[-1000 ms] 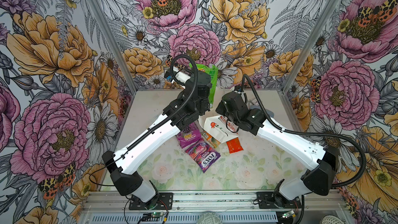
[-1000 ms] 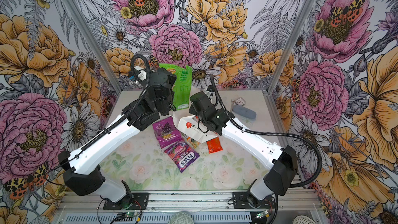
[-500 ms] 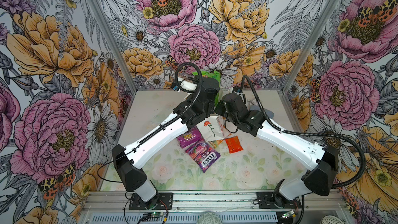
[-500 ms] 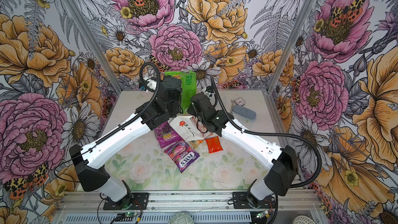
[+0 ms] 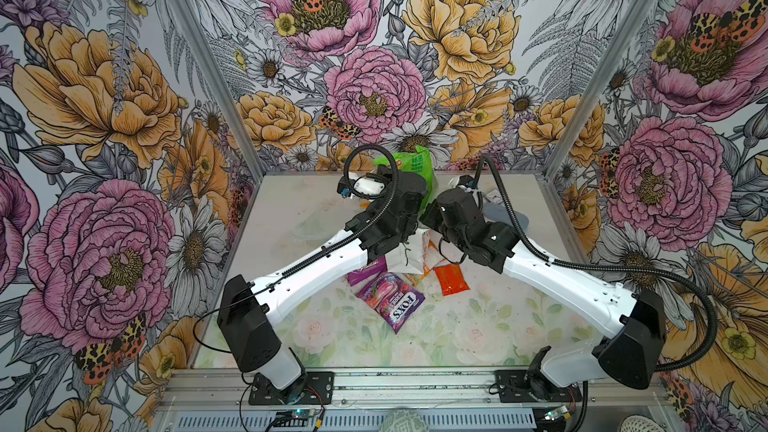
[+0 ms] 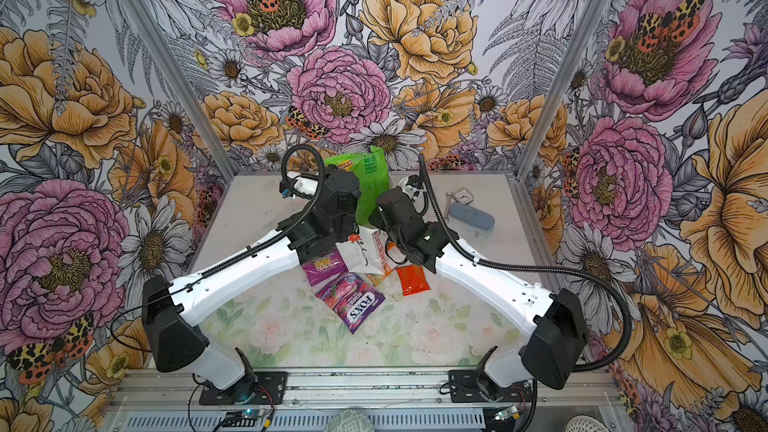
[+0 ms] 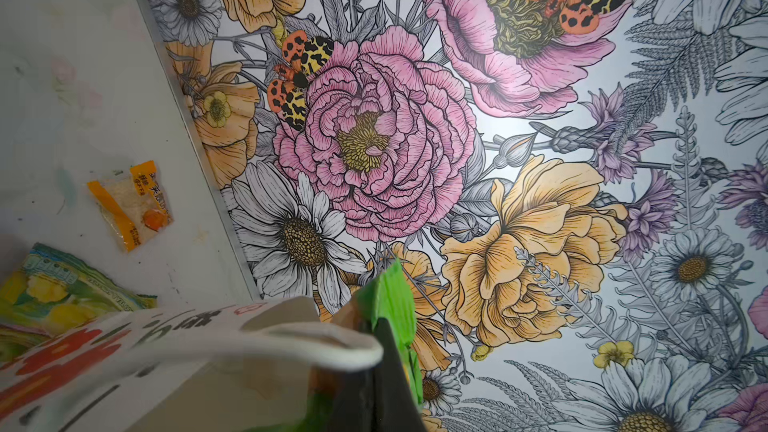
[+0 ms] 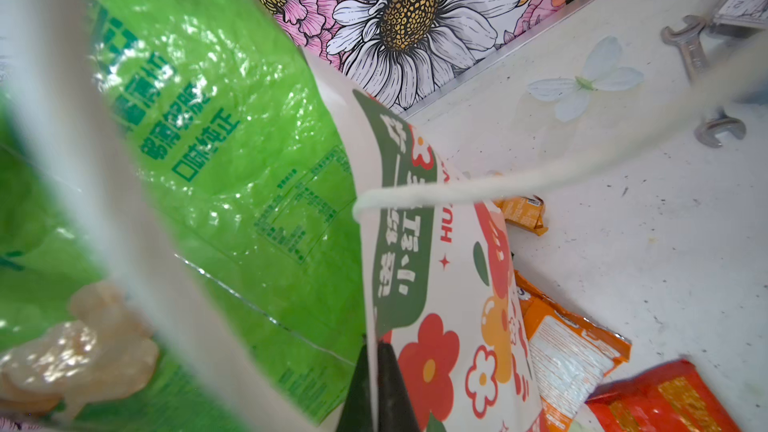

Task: Place the snacks into the paper bag
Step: 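Lower the green chip bag into the paper bag opening with the left gripper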

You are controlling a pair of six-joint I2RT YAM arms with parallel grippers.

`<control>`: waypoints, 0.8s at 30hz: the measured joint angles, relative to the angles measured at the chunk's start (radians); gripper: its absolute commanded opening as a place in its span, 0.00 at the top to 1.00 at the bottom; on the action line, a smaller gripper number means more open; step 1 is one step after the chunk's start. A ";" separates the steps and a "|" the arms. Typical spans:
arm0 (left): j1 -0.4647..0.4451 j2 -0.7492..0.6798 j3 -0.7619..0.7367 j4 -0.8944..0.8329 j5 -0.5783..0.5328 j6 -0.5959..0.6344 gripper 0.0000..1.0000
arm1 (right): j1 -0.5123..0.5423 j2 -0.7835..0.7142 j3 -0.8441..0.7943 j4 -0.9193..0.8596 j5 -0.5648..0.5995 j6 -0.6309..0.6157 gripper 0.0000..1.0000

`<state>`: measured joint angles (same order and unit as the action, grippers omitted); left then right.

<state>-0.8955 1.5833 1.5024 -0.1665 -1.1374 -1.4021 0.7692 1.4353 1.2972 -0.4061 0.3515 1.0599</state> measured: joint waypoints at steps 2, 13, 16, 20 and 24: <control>-0.019 0.000 -0.008 0.000 -0.037 0.013 1.00 | 0.000 -0.001 -0.006 0.005 0.004 0.008 1.00; -0.051 -0.064 -0.111 -0.039 -0.149 -0.024 1.00 | 0.000 -0.016 -0.032 0.035 0.025 0.028 1.00; -0.061 -0.091 -0.140 -0.045 -0.183 -0.024 1.00 | 0.000 -0.016 -0.032 0.038 0.027 0.032 1.00; -0.066 -0.107 -0.160 -0.051 -0.202 -0.024 1.00 | 0.000 -0.016 -0.032 0.038 0.030 0.032 1.00; -0.068 -0.102 -0.160 -0.055 -0.202 -0.024 1.00 | 0.000 -0.016 -0.032 0.037 0.029 0.031 1.00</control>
<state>-0.9630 1.4811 1.3422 -0.2218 -1.3392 -1.4261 0.7692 1.4197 1.2648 -0.3687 0.3809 1.0912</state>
